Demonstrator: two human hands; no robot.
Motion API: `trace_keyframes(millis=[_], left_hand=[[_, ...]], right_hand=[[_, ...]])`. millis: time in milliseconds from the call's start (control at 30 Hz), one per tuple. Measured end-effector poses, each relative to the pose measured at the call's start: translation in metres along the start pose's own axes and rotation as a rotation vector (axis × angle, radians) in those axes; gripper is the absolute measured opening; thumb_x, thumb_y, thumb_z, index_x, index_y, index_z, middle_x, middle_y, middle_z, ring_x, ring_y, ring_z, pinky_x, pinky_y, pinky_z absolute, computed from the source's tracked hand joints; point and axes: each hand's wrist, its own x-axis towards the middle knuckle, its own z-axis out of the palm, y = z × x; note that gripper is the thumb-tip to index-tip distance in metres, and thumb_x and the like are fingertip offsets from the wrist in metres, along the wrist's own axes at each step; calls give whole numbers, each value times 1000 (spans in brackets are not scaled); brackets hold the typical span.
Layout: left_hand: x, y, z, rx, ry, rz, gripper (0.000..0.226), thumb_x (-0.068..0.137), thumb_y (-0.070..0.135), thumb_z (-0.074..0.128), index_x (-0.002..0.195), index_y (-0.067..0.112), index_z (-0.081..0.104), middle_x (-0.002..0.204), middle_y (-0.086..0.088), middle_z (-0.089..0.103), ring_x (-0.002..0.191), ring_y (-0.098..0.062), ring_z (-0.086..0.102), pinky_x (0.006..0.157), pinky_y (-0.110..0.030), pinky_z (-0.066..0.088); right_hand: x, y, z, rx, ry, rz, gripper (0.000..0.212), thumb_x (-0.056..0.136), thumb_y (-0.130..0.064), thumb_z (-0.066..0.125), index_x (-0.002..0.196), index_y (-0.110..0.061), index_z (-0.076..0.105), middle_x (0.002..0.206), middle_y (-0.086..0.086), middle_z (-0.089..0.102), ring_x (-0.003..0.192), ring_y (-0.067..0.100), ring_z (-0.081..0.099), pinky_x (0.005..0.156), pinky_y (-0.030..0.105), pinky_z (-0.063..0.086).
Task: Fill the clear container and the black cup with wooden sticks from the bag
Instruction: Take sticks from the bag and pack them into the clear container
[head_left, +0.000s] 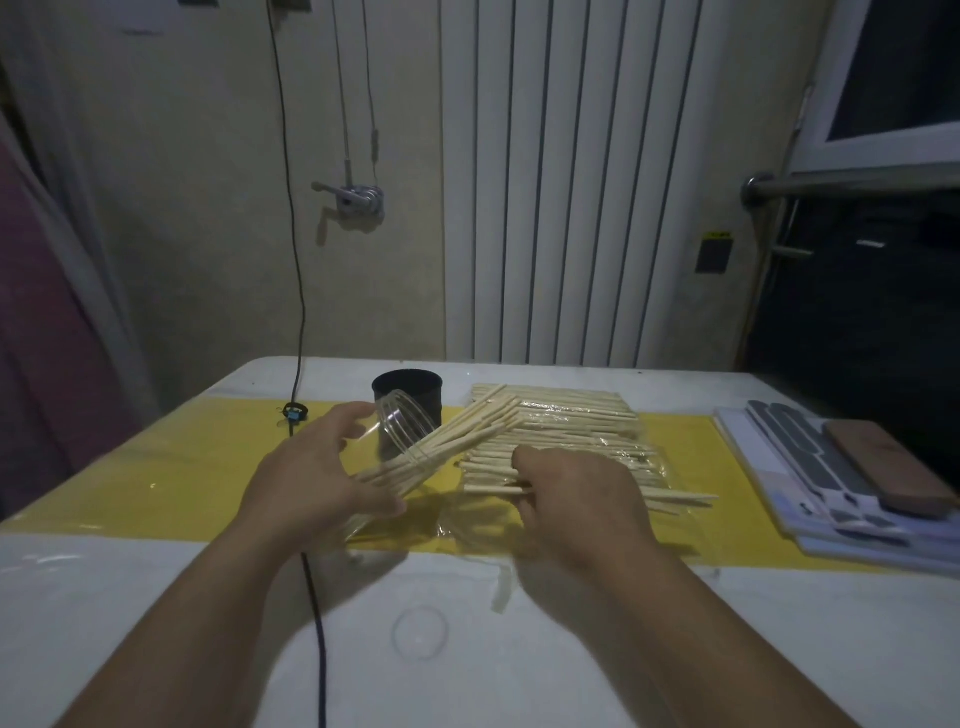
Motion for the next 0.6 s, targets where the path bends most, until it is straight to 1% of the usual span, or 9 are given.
trace_keyframes(millis=[33,100,167,233,300,400,467,533,600], left_hand=[[0,0,0,2,0,-1,105,48,36,98,137,46,44,126,18,57,118,-8,53,91,-39,48],[0,0,0,0,0,1,105,48,36,98,137,46,44,125,18,57,117,-8,53,91,-39,48],[0,1,0,3,-3,10,105,48,36,98,137,46,43,125,18,57,118,-8,53,92,-40,49],[0,0,0,1,-8,15,105,48,35,98,137,47,43,124,18,56,118,-8,52,92,-40,49],[0,0,0,-7,-15,16,103,48,36,98,134,50,43,124,19,56,118,-8,52,92,-40,49],[-1,0,-1,-25,-21,28,97,43,41,94,121,61,40,122,21,57,115,-6,53,90,-39,48],[-1,0,-2,-32,-24,33,96,42,42,94,117,62,38,121,21,57,113,-5,52,89,-38,48],[-1,1,-2,-24,-23,40,95,44,40,95,116,62,38,121,21,57,113,-5,53,89,-37,48],[-1,1,-2,-5,-24,47,94,45,39,95,116,61,38,120,21,57,113,-5,53,89,-37,48]], right_hand=[[0,2,0,-13,82,-35,13,78,-30,62,82,-20,54,79,1,66,76,32,63,56,33,33],[-2,8,3,21,343,-124,22,70,-29,65,59,-16,50,55,1,55,51,31,54,47,28,29],[-2,14,6,110,629,-250,37,86,-28,60,54,-18,46,53,2,50,51,29,45,54,30,27],[-2,16,2,157,786,-303,42,96,-27,53,57,-13,49,64,4,55,62,27,46,63,34,30],[-1,16,0,151,841,-252,45,100,-31,49,60,-11,53,73,7,57,66,28,47,64,36,31],[0,15,4,206,828,-192,50,104,-38,45,67,-8,61,72,10,49,59,27,44,54,36,34],[0,15,5,302,843,-179,53,104,-42,45,73,-6,69,75,10,49,59,25,46,51,33,38],[-1,14,4,465,876,-142,50,103,-40,48,82,-3,74,84,9,52,69,20,51,57,28,45],[-2,12,2,661,879,-73,35,99,-33,56,89,-5,75,92,7,55,81,15,57,71,19,46]])
